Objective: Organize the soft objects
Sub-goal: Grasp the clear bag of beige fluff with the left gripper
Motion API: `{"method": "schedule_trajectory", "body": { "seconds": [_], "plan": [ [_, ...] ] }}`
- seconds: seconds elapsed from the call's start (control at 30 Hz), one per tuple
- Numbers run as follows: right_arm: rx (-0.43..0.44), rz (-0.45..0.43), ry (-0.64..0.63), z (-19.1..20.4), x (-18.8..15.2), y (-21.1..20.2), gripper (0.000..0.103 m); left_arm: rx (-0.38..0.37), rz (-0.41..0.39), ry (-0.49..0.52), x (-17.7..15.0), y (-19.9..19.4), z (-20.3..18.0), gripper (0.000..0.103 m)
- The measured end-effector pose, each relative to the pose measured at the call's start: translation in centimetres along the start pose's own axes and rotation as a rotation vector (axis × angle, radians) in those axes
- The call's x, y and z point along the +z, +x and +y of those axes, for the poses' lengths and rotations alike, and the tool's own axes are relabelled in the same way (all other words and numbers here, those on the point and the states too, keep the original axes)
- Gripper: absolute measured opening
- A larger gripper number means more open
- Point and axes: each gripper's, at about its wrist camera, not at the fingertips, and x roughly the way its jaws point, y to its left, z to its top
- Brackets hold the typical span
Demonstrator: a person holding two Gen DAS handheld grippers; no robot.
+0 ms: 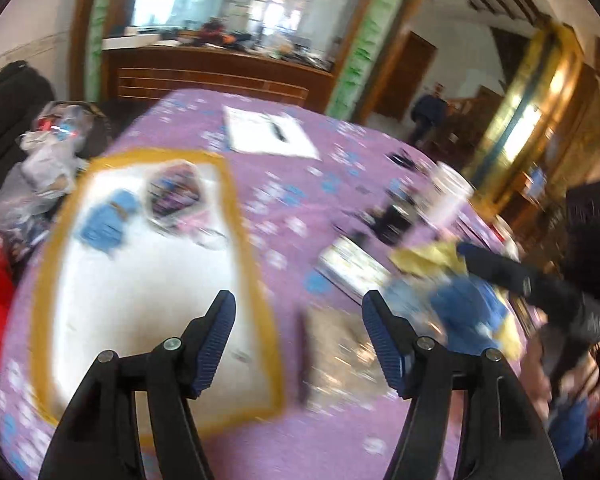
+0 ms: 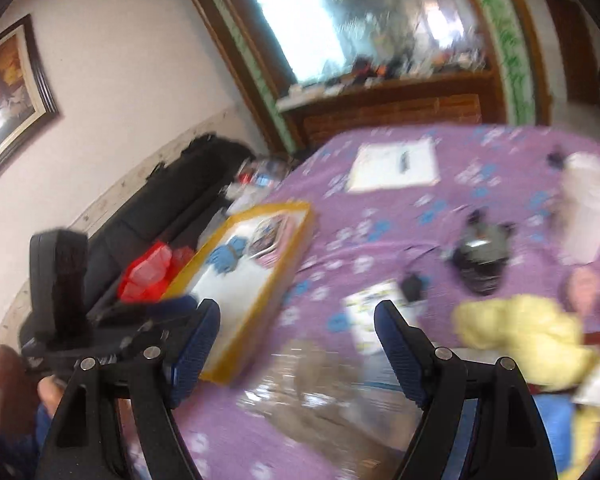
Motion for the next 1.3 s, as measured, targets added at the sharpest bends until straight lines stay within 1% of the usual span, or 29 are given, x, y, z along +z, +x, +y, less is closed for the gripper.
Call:
{"method": "schedule_trajectory", "body": {
  "seconds": [0.03, 0.1, 0.17, 0.23, 0.27, 0.37, 0.43, 0.47, 0.53, 0.57, 0.6, 0.63, 0.67, 0.7, 0.73, 0.8, 0.87, 0.93, 1.07, 1.23, 1.27, 1.3],
  "plan": [
    [-0.019, -0.027, 0.001, -0.7, -0.3, -0.9, 0.084, -0.01, 0.012, 0.022, -0.6, 0.3, -1.1, 0.067],
    [-0.028, -0.076, 0.027, -2.8, -0.8, -2.6, 0.084, -0.018, 0.051, 0.079, -1.9, 1.3, -3.5, 0.075],
    [-0.024, -0.099, 0.066, -4.9, -0.9, -3.6, 0.084, 0.024, 0.089, 0.15, -2.9, 2.7, -5.9, 0.081],
    [-0.037, -0.114, 0.111, -6.3, -0.5, -4.2, 0.084, 0.061, 0.122, 0.22, -3.6, 4.0, -7.5, 0.081],
    [-0.025, -0.117, 0.143, -7.0, -0.5, -4.6, 0.084, 0.079, 0.15, 0.266, -4.0, 4.9, -8.4, 0.081],
    [0.034, -0.12, 0.21, -8.1, -0.6, -5.2, 0.084, 0.098, 0.221, 0.344, -5.3, 7.0, -9.9, 0.083],
    [0.039, -0.116, 0.225, -8.3, -0.6, -5.2, 0.084, 0.149, 0.249, 0.386, -5.8, 8.6, -10.6, 0.085],
    [0.044, -0.113, 0.225, -8.3, -0.6, -5.3, 0.084, 0.162, 0.255, 0.398, -6.0, 9.2, -10.5, 0.085],
    [0.045, -0.118, 0.224, -8.1, -0.6, -5.5, 0.084, 0.178, 0.253, 0.392, -6.1, 10.2, -10.6, 0.085],
    [0.041, -0.126, 0.222, -8.1, -0.6, -5.7, 0.084, 0.167, 0.241, 0.368, -5.9, 10.4, -10.4, 0.082],
    [0.033, -0.134, 0.22, -8.0, -0.6, -6.0, 0.085, 0.153, 0.228, 0.348, -5.6, 10.5, -10.3, 0.057],
    [0.024, -0.137, 0.217, -8.0, -0.7, -6.0, 0.086, 0.137, 0.217, 0.338, -5.4, 10.6, -10.2, 0.043],
    [0.01, -0.137, 0.211, -7.9, -0.7, -6.1, 0.086, 0.117, 0.199, 0.325, -5.2, 10.7, -10.0, 0.024],
    [0.002, -0.134, 0.206, -7.9, -0.8, -6.1, 0.087, 0.089, 0.194, 0.308, -5.1, 10.8, -9.9, 0.015],
    [-0.002, -0.127, 0.202, -7.8, -0.8, -6.0, 0.087, 0.08, 0.191, 0.293, -4.9, 10.8, -9.8, 0.014],
    [-0.008, -0.108, 0.196, -7.7, -0.9, -5.6, 0.087, 0.07, 0.161, 0.272, -4.9, 10.0, -9.6, 0.005],
    [-0.003, -0.078, 0.182, -7.5, -1.0, -5.1, 0.087, 0.045, 0.127, 0.252, -4.8, 8.4, -9.7, 0.002],
    [-0.002, -0.056, 0.162, -7.1, -1.1, -4.5, 0.087, 0.052, 0.091, 0.264, -4.8, 6.6, -10.0, 0.002],
    [-0.017, -0.03, 0.133, -6.5, -1.4, -3.8, 0.087, 0.05, 0.078, 0.261, -4.7, 4.5, -9.6, 0.002],
    [-0.002, -0.013, 0.153, -6.9, -1.5, -3.2, 0.087, 0.025, 0.129, 0.306, -6.3, 3.4, -9.4, 0.002],
    [0.004, -0.009, 0.154, -6.9, -1.6, -3.1, 0.087, 0.013, 0.159, 0.323, -7.2, 3.3, -9.3, 0.004],
    [0.012, -0.004, 0.153, -6.8, -1.6, -3.0, 0.087, 0.016, 0.173, 0.338, -7.8, 3.2, -9.3, 0.009]
  ]
}}
